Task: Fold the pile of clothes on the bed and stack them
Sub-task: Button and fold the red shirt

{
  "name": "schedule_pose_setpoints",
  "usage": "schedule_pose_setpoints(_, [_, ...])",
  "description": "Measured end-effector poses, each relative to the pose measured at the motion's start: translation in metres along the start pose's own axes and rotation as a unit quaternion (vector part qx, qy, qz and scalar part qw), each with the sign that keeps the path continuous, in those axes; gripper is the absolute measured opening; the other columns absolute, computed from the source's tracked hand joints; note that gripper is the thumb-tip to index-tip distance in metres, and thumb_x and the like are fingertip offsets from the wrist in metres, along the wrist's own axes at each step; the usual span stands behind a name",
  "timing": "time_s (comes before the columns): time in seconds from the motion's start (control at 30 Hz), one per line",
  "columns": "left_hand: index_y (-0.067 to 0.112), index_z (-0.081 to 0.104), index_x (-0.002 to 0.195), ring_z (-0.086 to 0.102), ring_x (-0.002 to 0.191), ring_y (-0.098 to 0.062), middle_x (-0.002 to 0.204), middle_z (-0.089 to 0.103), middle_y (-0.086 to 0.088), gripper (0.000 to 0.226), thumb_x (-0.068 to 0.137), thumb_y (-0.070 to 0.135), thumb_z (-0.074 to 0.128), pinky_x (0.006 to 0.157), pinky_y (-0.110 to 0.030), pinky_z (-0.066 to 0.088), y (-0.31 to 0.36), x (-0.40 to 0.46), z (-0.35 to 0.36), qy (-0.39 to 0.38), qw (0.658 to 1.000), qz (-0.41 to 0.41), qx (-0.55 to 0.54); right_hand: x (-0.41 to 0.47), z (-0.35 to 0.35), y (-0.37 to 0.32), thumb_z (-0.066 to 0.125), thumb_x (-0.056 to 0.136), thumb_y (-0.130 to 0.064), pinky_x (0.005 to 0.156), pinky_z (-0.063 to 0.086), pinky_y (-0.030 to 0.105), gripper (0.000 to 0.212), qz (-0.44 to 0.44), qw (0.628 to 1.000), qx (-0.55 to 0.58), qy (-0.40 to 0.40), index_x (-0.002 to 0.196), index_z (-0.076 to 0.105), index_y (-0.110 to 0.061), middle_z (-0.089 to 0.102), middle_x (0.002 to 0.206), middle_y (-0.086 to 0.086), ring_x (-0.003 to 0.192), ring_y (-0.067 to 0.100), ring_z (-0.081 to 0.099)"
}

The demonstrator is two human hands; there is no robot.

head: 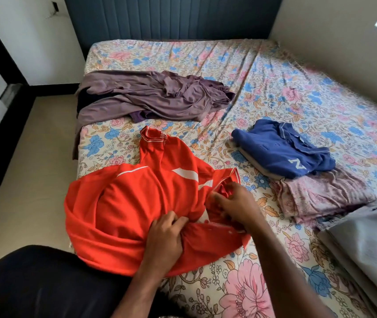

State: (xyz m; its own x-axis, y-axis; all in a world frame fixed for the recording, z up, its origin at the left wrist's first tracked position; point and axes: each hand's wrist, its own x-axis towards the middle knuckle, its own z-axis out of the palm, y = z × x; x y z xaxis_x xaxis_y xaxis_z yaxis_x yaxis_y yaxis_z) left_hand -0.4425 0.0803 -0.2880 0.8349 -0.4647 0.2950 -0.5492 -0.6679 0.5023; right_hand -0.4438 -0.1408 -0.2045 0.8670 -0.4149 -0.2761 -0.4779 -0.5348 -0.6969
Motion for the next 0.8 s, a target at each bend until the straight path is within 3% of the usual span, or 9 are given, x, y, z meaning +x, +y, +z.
schedule_pose_setpoints(0.1, [0.023,0.063,0.122,0.06,0.088,-0.02,0.097,0.056,0.006,0.046,0.08,0.012,0.048,0.074,-0.039,0.048,0.002,-0.002,-0.002,0.021,0.999,-0.015,-0.023,0.013,0.016,-0.015,0.076,0.085,-0.049,0.056,0.058,0.036,0.031,0.001,0.998,0.063,-0.03,0.095,0.071,-0.02,0.076,0.083,0.005,0.061,0.02,0.07])
schedule_pose_setpoints(0.2, [0.023,0.063,0.122,0.059,0.1,-0.019,0.108,0.057,0.005,0.049,0.076,0.012,0.049,0.08,-0.041,0.046,0.007,0.0,-0.004,0.063,0.997,0.013,-0.041,0.009,0.023,-0.023,0.08,0.081,-0.036,0.064,0.061,0.054,0.022,-0.005,0.981,0.194,0.009,0.088,0.069,-0.019,0.075,0.082,0.012,0.07,0.031,0.074])
schedule_pose_setpoints(0.27, [0.025,0.064,0.117,0.059,0.103,-0.017,0.11,0.06,0.004,0.037,0.083,0.016,0.054,0.082,-0.041,0.044,0.018,0.003,-0.005,0.078,0.993,0.061,-0.058,0.003,0.015,-0.023,0.076,0.089,-0.024,0.065,0.063,0.046,0.007,-0.021,0.962,0.264,0.067,0.088,0.069,-0.022,0.075,0.085,0.008,0.072,0.025,0.074])
schedule_pose_setpoints(0.37, [0.031,0.06,0.119,0.058,0.104,-0.015,0.111,0.061,0.007,0.025,0.095,0.034,0.056,0.082,-0.041,0.044,0.029,0.008,0.005,0.055,0.991,0.094,-0.078,0.002,-0.008,-0.014,0.072,0.095,-0.02,0.066,0.061,0.045,0.009,-0.015,0.938,0.332,0.093,0.089,0.07,-0.027,0.075,0.087,0.016,0.069,0.03,0.071])
schedule_pose_setpoints(0.47, [0.031,0.06,0.124,0.055,0.109,-0.014,0.117,0.056,0.011,0.035,0.096,0.05,0.052,0.085,-0.042,0.045,0.027,0.008,0.02,0.009,0.996,0.051,-0.07,0.011,-0.022,0.001,0.079,0.088,-0.027,0.06,0.057,0.038,0.011,-0.022,0.955,0.248,0.159,0.093,0.069,-0.028,0.076,0.077,0.005,0.064,0.023,0.07])
schedule_pose_setpoints(0.53, [0.035,0.06,0.125,0.053,0.108,-0.012,0.116,0.053,0.014,0.038,0.093,0.052,0.054,0.085,-0.037,0.042,0.026,0.009,0.022,-0.007,0.998,0.022,-0.061,0.014,-0.027,0.01,0.079,0.087,-0.027,0.061,0.048,0.028,0.017,-0.011,0.979,0.094,0.179,0.1,0.068,-0.029,0.073,0.079,-0.003,0.066,0.017,0.066])
schedule_pose_setpoints(0.6, [0.04,0.058,0.127,0.052,0.108,-0.011,0.115,0.051,0.015,0.039,0.091,0.052,0.053,0.085,-0.035,0.04,0.026,0.008,0.021,-0.02,0.998,0.007,-0.053,0.006,-0.029,0.017,0.076,0.089,-0.023,0.07,0.042,0.026,0.03,0.002,0.973,-0.088,0.213,0.117,0.066,-0.021,0.072,0.097,0.001,0.082,0.017,0.063])
schedule_pose_setpoints(0.7, [0.044,0.056,0.129,0.05,0.11,-0.01,0.116,0.05,0.017,0.037,0.095,0.054,0.046,0.086,-0.033,0.034,0.027,0.009,0.019,-0.034,0.997,-0.019,-0.062,-0.024,-0.028,0.014,0.073,0.089,-0.019,0.071,0.049,0.029,0.015,-0.131,0.941,-0.097,0.295,0.102,0.069,-0.016,0.069,0.094,-0.003,0.08,0.009,0.063])
schedule_pose_setpoints(0.8, [0.049,0.052,0.128,0.048,0.107,-0.007,0.11,0.051,0.019,0.036,0.095,0.058,0.043,0.083,-0.035,0.032,0.033,0.014,0.019,-0.022,0.995,-0.05,-0.089,-0.061,-0.014,0.007,0.075,0.085,-0.042,0.061,0.047,0.015,0.015,-0.204,0.959,-0.117,0.159,0.089,0.069,-0.03,0.064,0.077,-0.019,0.066,-0.003,0.061])
